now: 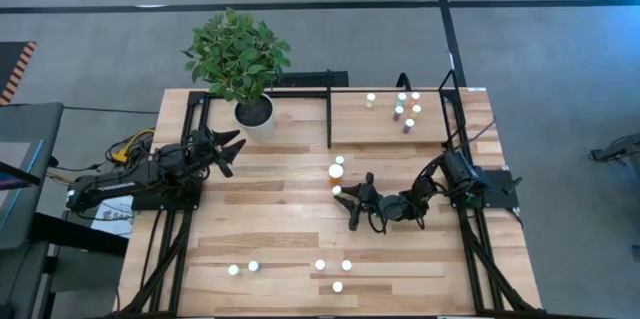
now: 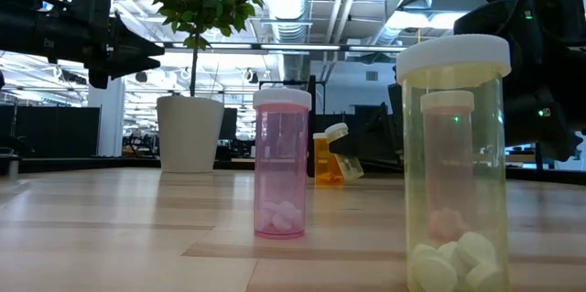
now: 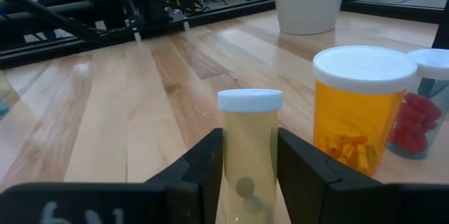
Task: Pick and place medicine bottles onto shelf by color
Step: Put the right yellow pill bottle on the shelf
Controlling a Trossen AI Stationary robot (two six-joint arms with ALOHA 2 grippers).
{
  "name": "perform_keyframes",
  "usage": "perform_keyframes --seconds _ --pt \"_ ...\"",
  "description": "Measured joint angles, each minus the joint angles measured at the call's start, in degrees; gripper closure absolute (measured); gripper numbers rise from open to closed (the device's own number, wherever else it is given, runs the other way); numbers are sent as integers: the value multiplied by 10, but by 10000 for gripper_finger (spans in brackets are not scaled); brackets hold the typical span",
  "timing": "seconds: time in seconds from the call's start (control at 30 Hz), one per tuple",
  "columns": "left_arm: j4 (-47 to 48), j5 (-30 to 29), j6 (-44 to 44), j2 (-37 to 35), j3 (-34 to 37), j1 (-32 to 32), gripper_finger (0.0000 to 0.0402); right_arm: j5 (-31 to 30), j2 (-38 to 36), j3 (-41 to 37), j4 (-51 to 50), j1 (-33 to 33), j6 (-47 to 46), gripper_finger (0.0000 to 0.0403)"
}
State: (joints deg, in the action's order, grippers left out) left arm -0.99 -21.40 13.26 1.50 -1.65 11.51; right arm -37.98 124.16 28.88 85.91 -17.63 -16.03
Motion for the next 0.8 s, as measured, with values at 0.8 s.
perform_keyframes --seconds 0.8 --pt "0 0 0 0 0 0 220 -1 0 8 3 -2 13 245"
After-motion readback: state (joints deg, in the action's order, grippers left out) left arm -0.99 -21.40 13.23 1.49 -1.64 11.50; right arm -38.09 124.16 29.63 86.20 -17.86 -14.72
